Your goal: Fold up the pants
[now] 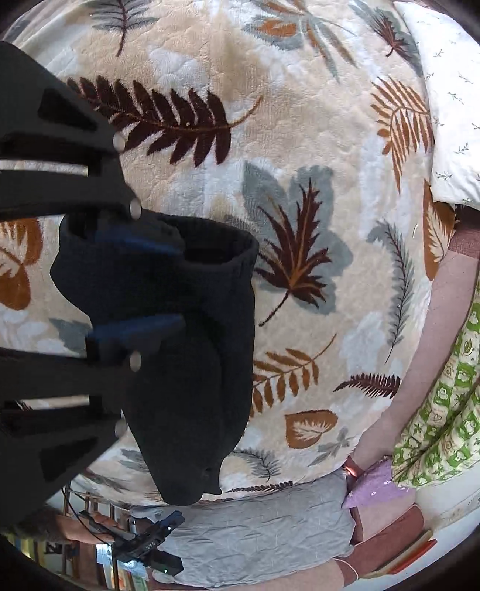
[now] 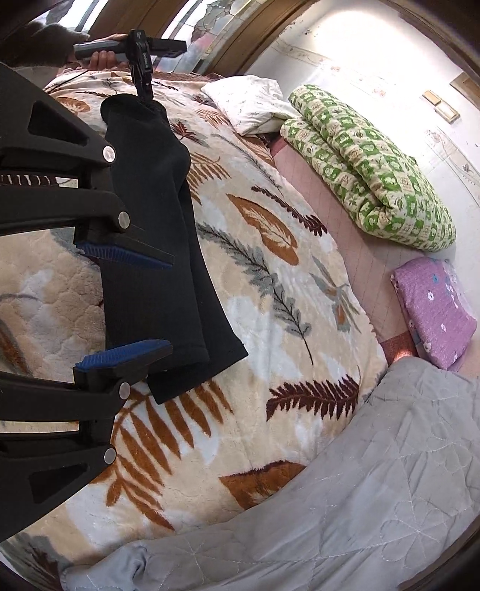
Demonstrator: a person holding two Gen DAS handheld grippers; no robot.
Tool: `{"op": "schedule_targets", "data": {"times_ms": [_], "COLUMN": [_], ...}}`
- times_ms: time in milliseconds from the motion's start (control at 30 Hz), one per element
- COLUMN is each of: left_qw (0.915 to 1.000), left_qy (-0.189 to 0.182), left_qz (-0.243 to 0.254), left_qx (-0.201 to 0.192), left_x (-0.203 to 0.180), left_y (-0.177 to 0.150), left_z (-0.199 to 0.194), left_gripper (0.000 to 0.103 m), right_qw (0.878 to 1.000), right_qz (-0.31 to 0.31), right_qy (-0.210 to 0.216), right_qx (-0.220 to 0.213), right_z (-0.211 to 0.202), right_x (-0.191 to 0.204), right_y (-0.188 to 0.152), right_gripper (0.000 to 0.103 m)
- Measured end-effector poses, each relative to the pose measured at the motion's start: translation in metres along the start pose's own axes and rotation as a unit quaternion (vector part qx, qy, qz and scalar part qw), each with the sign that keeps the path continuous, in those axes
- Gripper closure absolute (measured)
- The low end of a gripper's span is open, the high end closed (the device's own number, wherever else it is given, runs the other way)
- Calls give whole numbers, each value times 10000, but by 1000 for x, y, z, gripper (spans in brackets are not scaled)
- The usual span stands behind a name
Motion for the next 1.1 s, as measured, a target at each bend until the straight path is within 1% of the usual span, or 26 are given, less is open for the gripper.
{"op": "schedule_targets", "data": {"times_ms": [33,67,133,167,300,400,467,533,567,600,633,667,767,833,867,933,967,1000,1033,1100], "left_qw": [10000,10000,9999,9999,10000,9999,9996,9995,9994,9991,9985,9976,9941,9909,9885,9833,9822,9829,9846,9870], "left_qy": [6,30,98,75,40,-96,-204,-215,-194,-189,-202,-233,-345,-460,-540,-754,-714,-652,-525,-313], "left_qz": [14,60,138,136,-4,-131,-207,-227,-276,-345,-442,-553,-803,-944,-1026,-1145,-1202,-1218,-1211,-1243], "left_qx": [15,20,6,6,10,28,32,23,-45,-136,-251,-350,-644,-847,-968,-1197,-1252,-1221,-1149,-971], "left_x": [-1,-3,-5,-5,0,3,3,4,4,5,6,8,11,13,15,21,26,29,33,40], "left_y": [0,-1,-2,-3,-3,-4,-5,-5,-5,-5,-4,-4,-1,2,3,4,4,5,4,3], "left_z": [0,0,1,1,3,4,5,7,7,6,4,2,-4,-13,-20,-31,-33,-31,-27,-16], "left_gripper": [90,90,90,90,90,90,90,90,90,90,93,94,95,96,96,96,96,96,96,95], "right_qw": [10000,10000,9998,9998,9992,9991,9988,9986,9984,9984,9986,9991,9984,9974,9974,9973,9965,9961,9961,9973], "right_qz": [34,70,131,146,159,255,336,287,215,175,73,-92,-517,-659,-654,-513,-439,-404,-377,-342], "right_qy": [-3,-11,-21,2,33,1,60,50,-8,-1,30,-34,-223,-300,-253,90,196,218,211,141], "right_qx": [31,59,112,154,361,352,344,436,529,541,523,409,88,-33,-142,-519,-688,-752,-768,-636], "right_z": [2,5,7,8,15,21,27,35,42,44,45,43,31,24,17,-6,-15,-19,-20,-12], "right_x": [-2,-4,-9,-11,-18,-22,-21,-17,-14,-12,-8,-2,14,21,24,29,30,30,30,26], "right_y": [0,0,0,-1,-5,-2,4,7,9,9,11,13,25,34,41,58,64,67,69,67], "right_gripper": [61,61,61,60,58,58,58,58,58,63,83,95,95,95,95,95,95,95,95,95]}}
Point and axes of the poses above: each gripper's, at about its wrist camera, not at the fingertips, and z roughly the way its jaws point, x to its left, y to its top, the point moved 4 cm from there along z, roughly the way its jaws point, and after that the axes turned 14 degrees about -y, right-handed, at the moved point
